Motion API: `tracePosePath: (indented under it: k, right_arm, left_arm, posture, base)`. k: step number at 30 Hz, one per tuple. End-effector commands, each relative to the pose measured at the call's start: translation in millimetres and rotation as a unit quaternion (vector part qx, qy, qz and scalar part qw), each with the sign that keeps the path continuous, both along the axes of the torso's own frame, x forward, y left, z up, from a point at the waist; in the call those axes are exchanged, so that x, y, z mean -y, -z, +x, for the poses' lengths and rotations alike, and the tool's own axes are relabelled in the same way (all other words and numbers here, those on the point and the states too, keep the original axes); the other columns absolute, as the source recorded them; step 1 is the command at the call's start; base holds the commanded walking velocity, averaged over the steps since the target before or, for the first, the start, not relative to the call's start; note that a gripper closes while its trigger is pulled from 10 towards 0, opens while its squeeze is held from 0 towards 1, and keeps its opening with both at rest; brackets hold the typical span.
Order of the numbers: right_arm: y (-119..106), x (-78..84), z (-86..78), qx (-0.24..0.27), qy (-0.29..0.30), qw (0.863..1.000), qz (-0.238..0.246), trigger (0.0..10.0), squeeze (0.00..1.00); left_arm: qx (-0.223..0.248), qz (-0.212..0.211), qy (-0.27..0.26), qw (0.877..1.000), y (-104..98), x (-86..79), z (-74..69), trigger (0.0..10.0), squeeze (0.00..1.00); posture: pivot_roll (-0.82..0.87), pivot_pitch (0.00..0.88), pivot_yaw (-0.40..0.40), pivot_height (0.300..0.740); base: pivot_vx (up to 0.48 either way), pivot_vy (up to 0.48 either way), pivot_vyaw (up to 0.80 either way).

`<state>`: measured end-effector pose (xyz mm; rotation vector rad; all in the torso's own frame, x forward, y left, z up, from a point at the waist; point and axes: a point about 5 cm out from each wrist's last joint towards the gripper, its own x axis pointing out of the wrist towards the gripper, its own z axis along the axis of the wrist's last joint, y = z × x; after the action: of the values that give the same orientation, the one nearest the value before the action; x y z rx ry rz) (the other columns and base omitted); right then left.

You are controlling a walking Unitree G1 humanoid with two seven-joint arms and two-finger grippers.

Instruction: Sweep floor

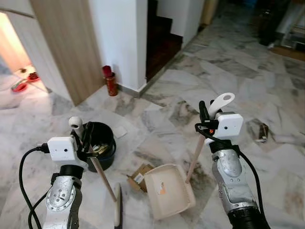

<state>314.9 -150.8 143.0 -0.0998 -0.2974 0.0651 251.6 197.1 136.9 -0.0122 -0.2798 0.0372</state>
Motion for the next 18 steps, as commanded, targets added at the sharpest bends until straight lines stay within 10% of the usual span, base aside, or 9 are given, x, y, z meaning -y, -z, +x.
tracePosePath:
  k: [1, 18]
  right_arm:
    - [-14.5, -3.9, 1.1, 0.035, -0.008, 0.999, 0.001, 10.0, 0.00]
    - [-10.6, -4.6, 2.0, 0.020, -0.006, 1.000, 0.009, 10.0, 0.00]
  left_arm:
    - [0.008, 0.006, 0.000, 1.000, -4.2, -0.9, 0.9, 10.0, 0.00]
    - [0.004, 0.018, 0.000, 1.000, -4.5, -1.0, 1.7, 10.0, 0.00]
  posture:
    - [0.11, 0.046, -0.009, 0.740]
    - [0.11, 0.080, -0.006, 0.740]
  base:
    - [0.000, 0.000, 0.00]
    - [0.000, 0.000, 0.00]
